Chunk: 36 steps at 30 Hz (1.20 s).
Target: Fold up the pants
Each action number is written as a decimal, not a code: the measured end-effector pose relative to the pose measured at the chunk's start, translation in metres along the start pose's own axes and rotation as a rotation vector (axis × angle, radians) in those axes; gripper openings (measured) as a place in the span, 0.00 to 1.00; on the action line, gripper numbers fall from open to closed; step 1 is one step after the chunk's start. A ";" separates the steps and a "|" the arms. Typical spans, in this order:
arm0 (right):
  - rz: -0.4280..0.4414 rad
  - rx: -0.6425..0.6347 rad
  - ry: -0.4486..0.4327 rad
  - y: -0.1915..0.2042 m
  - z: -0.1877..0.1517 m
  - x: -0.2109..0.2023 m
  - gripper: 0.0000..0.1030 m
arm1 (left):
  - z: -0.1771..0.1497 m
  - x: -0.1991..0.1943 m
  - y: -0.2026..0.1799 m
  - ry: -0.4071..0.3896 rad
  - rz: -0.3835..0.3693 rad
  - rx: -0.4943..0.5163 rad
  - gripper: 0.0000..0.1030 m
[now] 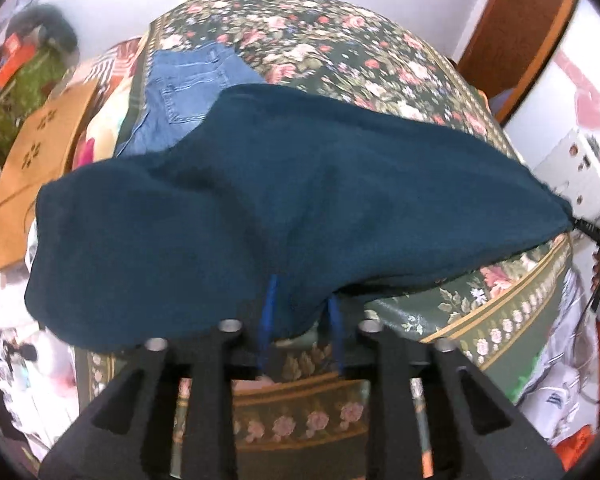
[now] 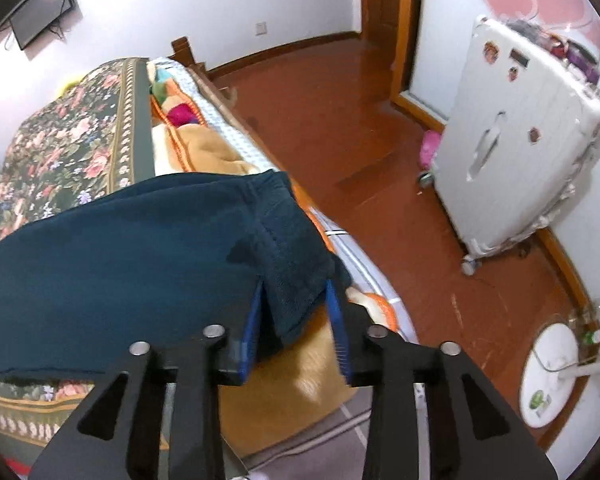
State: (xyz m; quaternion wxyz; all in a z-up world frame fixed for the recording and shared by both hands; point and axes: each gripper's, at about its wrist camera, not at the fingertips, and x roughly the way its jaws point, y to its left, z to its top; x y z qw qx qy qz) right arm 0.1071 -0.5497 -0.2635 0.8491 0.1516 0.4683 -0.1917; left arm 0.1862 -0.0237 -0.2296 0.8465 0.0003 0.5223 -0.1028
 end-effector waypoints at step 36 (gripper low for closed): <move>0.415 -0.497 0.128 0.301 -0.020 -0.009 0.53 | -0.032 0.011 0.250 -0.041 0.403 -0.414 0.32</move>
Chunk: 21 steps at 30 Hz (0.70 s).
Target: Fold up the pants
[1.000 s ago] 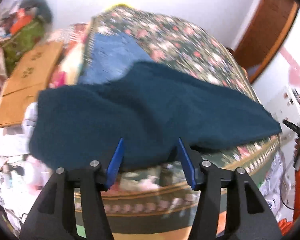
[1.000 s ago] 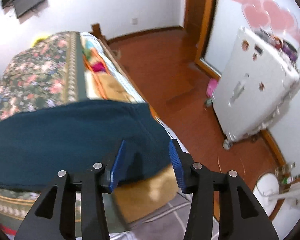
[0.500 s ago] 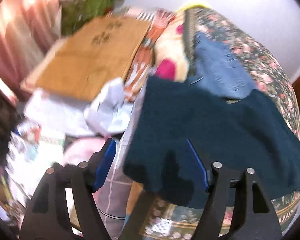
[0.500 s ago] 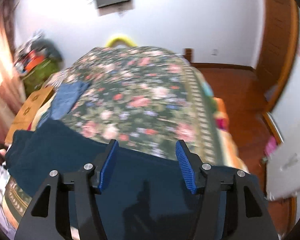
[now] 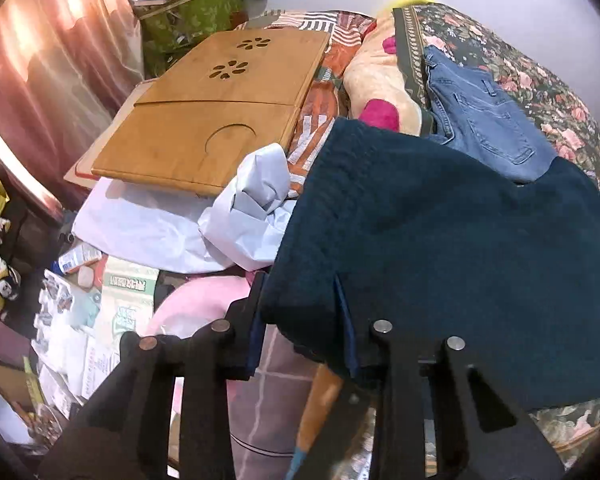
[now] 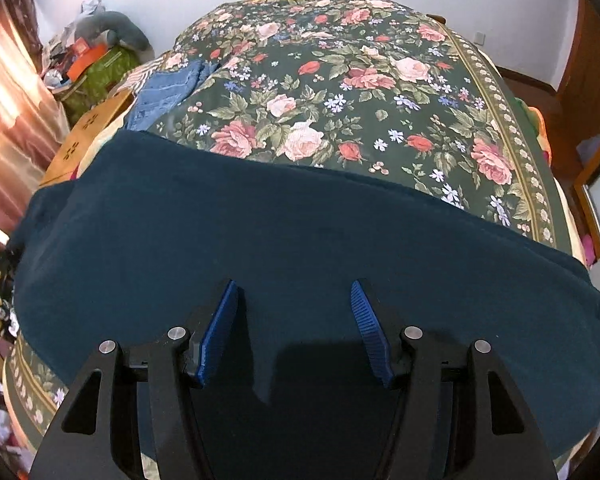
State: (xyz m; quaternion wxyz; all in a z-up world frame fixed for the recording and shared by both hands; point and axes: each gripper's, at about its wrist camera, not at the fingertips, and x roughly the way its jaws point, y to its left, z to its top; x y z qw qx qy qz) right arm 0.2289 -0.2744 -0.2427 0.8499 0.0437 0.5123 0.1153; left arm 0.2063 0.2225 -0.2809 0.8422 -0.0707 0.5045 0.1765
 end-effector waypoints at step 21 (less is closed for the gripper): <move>-0.152 0.418 -0.149 -0.149 -0.116 -0.107 0.54 | 0.028 -0.093 -0.092 -0.149 -0.095 0.104 0.64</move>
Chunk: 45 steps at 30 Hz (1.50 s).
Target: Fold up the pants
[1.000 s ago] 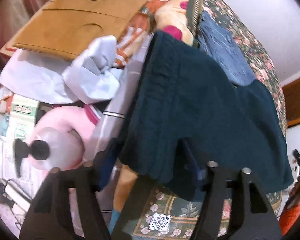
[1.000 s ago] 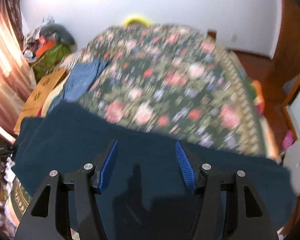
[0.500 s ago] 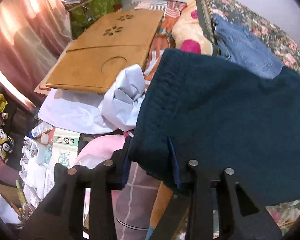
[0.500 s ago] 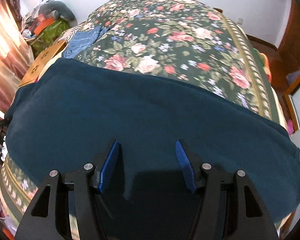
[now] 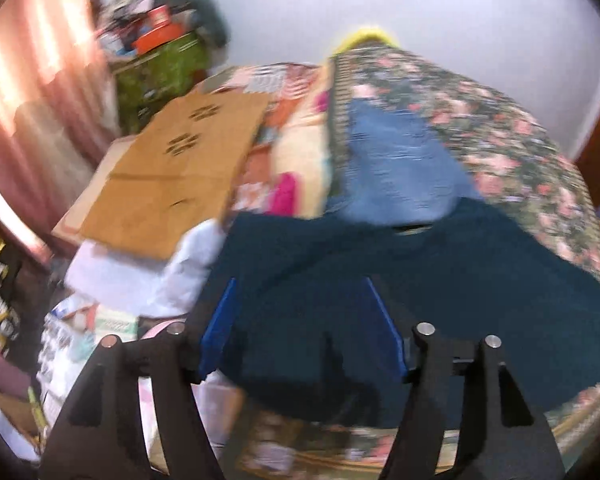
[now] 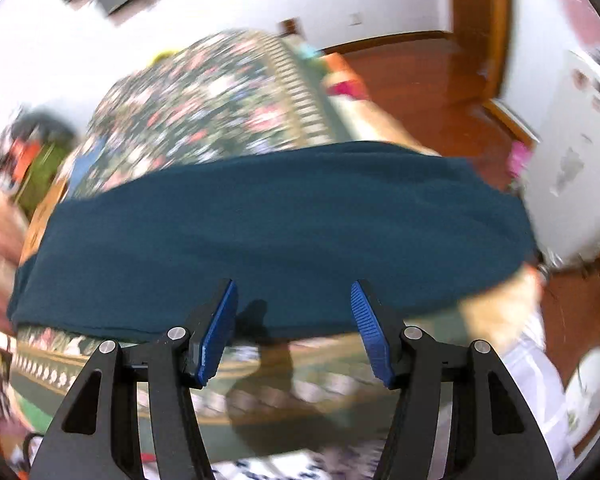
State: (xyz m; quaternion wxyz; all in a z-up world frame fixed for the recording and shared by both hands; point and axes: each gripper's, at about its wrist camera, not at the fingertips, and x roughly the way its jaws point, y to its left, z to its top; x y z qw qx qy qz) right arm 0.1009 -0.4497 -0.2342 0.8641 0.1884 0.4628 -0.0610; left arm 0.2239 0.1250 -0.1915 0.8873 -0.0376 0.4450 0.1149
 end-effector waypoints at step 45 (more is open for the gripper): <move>0.188 0.070 -0.370 -0.018 0.103 -0.054 0.11 | -0.033 0.014 -0.185 0.137 -0.333 0.221 0.82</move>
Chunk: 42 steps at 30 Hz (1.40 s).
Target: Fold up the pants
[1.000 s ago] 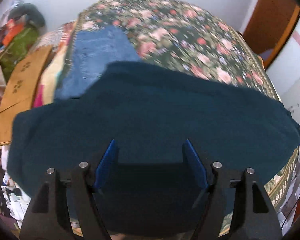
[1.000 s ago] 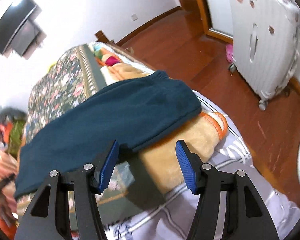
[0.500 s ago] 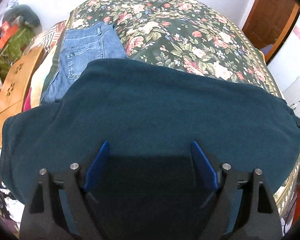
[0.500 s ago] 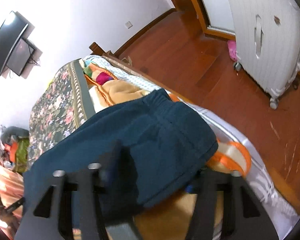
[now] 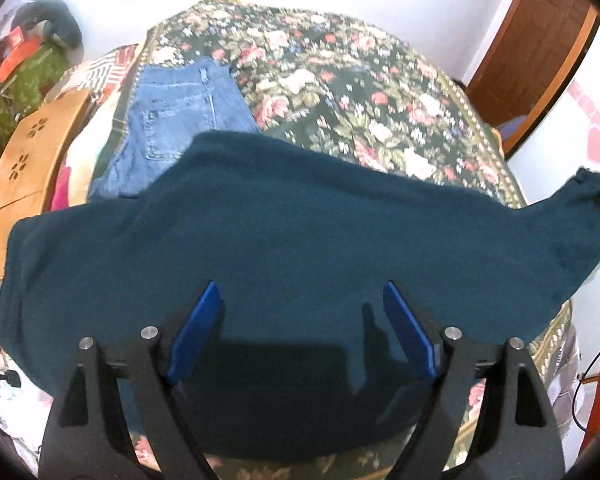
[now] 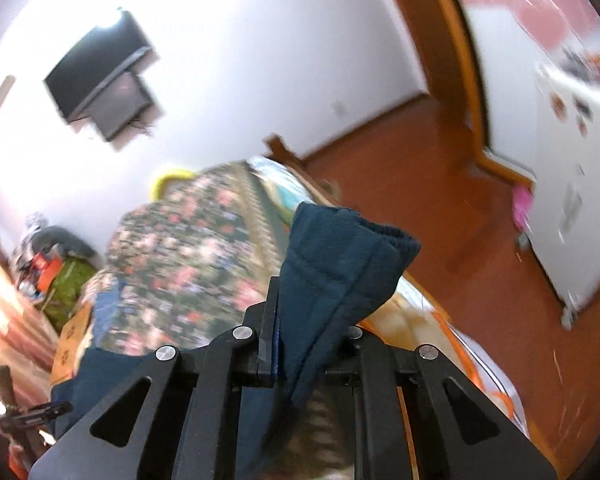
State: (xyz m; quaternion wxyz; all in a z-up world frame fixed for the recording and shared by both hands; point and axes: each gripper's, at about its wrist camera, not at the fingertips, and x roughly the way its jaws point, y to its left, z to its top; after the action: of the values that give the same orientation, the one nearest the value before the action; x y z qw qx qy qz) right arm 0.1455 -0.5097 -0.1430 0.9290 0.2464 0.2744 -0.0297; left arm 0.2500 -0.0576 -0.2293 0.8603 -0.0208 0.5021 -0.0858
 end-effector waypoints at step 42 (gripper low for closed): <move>0.171 -0.427 0.320 0.155 -0.092 0.055 0.61 | 0.031 -0.005 -0.061 -0.031 -0.115 0.128 0.82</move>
State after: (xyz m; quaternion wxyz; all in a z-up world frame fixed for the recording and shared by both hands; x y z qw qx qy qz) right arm 0.1756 -0.3254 -0.1702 0.9040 0.0690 0.3957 0.1466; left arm 0.2669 -0.1188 -0.2020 0.8612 0.0044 0.4802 -0.1666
